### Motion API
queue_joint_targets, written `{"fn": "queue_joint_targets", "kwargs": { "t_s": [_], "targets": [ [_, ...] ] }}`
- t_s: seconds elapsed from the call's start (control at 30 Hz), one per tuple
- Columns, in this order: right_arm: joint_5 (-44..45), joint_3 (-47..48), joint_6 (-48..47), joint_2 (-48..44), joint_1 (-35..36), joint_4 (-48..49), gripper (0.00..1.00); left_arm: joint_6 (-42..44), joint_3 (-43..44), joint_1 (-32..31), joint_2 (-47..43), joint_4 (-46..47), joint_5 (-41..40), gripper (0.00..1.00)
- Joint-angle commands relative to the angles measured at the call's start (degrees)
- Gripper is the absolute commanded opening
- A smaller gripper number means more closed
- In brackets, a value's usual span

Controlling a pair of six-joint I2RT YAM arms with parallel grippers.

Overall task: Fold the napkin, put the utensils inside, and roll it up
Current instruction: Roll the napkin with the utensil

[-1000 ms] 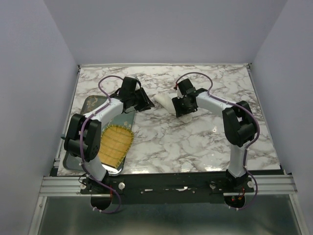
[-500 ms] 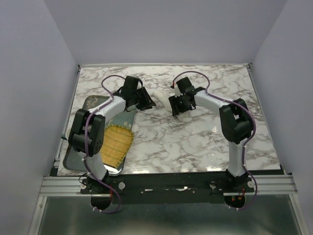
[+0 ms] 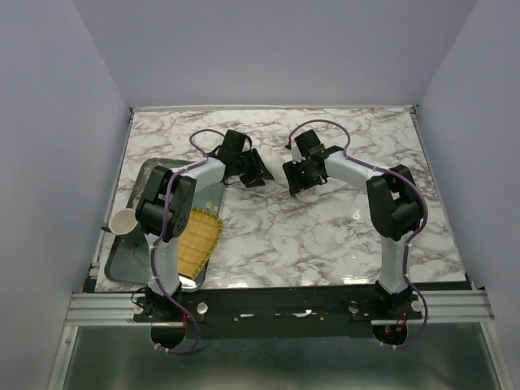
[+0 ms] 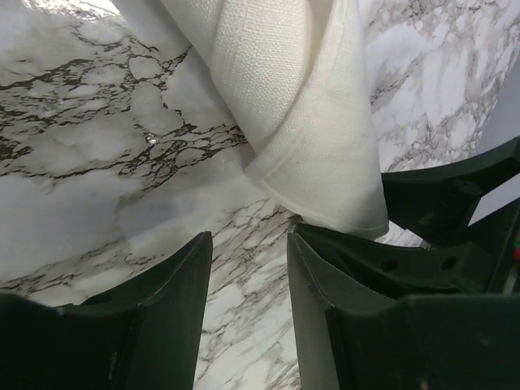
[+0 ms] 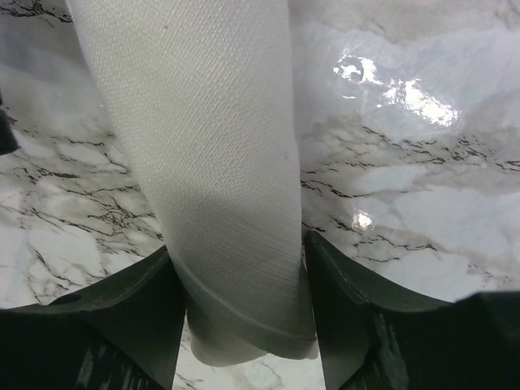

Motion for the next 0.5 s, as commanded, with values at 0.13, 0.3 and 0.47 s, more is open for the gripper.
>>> {"fn": "queue_joint_targets", "kwargs": {
  "t_s": [0.13, 0.3, 0.47],
  "targets": [
    [-0.9, -0.32, 1.76, -0.83, 0.09, -1.26, 0.55, -1.62, -0.49, -1.17, 2.79, 5.74, 0.75, 0.47],
    [-0.64, -0.67, 1.32, -1.18, 0.09, -1.18, 0.55, -2.06, -0.23, -1.69, 3.84, 5.83, -0.56, 0.48],
    [-0.9, -0.59, 1.49, -1.44, 0.09, -1.18, 0.55, -2.06, 1.18, -2.04, 5.25, 5.04, -2.85, 0.42]
  ]
}}
